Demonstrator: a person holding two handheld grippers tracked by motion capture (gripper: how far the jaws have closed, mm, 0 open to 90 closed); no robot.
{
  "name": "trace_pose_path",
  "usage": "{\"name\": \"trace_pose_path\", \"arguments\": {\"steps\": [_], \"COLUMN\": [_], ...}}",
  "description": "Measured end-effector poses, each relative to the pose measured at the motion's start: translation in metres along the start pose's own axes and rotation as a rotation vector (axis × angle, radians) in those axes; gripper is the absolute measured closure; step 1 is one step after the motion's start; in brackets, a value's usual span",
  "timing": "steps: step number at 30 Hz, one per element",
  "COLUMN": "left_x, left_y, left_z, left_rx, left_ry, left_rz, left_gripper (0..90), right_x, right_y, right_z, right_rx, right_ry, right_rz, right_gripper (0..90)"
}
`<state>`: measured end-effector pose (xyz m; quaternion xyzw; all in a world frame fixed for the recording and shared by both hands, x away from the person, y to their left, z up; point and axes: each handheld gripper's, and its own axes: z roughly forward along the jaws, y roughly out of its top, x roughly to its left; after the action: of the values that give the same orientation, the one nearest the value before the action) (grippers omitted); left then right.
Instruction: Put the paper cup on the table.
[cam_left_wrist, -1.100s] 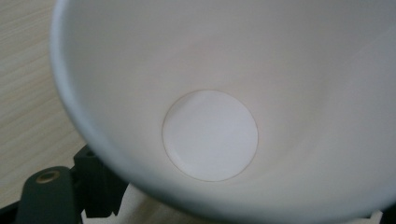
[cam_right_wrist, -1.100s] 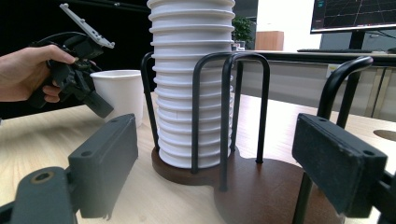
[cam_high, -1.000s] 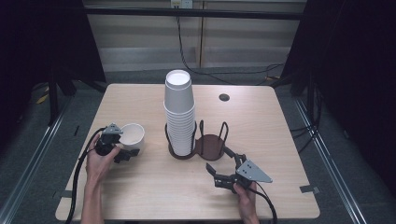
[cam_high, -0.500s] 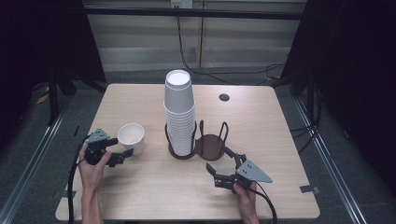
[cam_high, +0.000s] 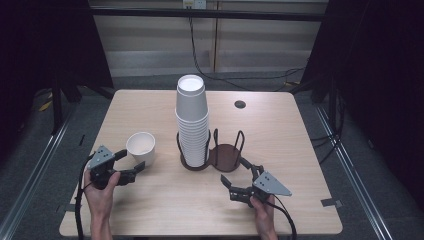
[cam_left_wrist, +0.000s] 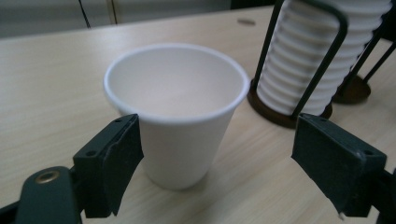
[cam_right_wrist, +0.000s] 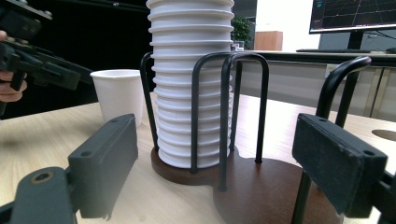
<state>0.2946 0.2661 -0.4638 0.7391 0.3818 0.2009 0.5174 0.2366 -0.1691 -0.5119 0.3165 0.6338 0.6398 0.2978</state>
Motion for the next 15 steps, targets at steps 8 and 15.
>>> {"name": "trace_pose_path", "arguments": {"steps": [8, 15], "left_x": [-0.015, -0.045], "left_y": [-0.013, -0.018], "left_z": [-0.006, -0.002], "left_rx": [-0.065, -0.106], "left_ry": [0.008, -0.082], "left_rz": [0.005, 0.048], "left_gripper": [15.9, 15.8], "right_x": [0.000, 0.000], "right_y": [0.000, 0.000], "right_z": [0.000, -0.001], "right_rx": [0.000, -0.001], "right_ry": [0.002, 0.000], "right_rz": [0.000, 0.002], "right_gripper": [13.6, 13.5]}}
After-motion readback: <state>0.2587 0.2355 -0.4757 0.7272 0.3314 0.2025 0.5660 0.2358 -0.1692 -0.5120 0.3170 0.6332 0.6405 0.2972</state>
